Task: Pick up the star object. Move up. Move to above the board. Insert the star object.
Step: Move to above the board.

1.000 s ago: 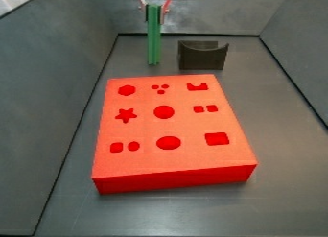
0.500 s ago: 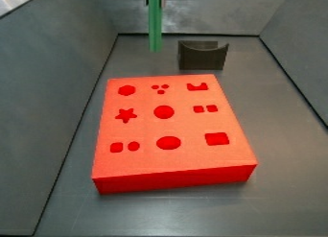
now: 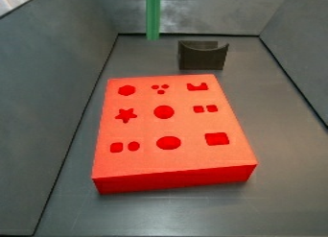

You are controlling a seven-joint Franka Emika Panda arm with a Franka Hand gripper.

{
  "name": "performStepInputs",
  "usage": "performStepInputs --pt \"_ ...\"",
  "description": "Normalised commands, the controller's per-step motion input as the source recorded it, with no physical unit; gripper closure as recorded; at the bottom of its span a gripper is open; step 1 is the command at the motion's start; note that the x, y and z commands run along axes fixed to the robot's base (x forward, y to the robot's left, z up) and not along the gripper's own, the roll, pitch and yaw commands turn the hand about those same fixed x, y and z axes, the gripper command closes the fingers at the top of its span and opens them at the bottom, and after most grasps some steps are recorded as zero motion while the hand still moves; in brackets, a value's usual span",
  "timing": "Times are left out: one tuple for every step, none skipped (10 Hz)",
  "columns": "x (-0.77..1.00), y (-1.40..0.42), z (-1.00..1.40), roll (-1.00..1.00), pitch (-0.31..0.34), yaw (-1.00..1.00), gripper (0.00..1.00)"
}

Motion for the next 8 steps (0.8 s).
performStepInputs --pt "0.01 -0.03 0.89 -0.07 0.110 0.04 1.00" --pt "0.01 -0.03 0.72 -0.07 0.096 0.03 1.00" --pt "0.01 -0.02 0.49 -0.07 0.084 0.03 1.00" --pt "0.01 -0.02 0.38 -0.08 0.080 0.02 1.00" --pt "0.07 -1.00 0.28 -0.03 0.041 0.54 1.00" --pt "0.08 -1.00 0.25 0.01 0.033 0.51 1.00" --pt "0.07 -1.00 0.27 0.06 0.044 0.33 1.00" --pt "0.08 -1.00 0.27 0.03 0.037 0.19 1.00"
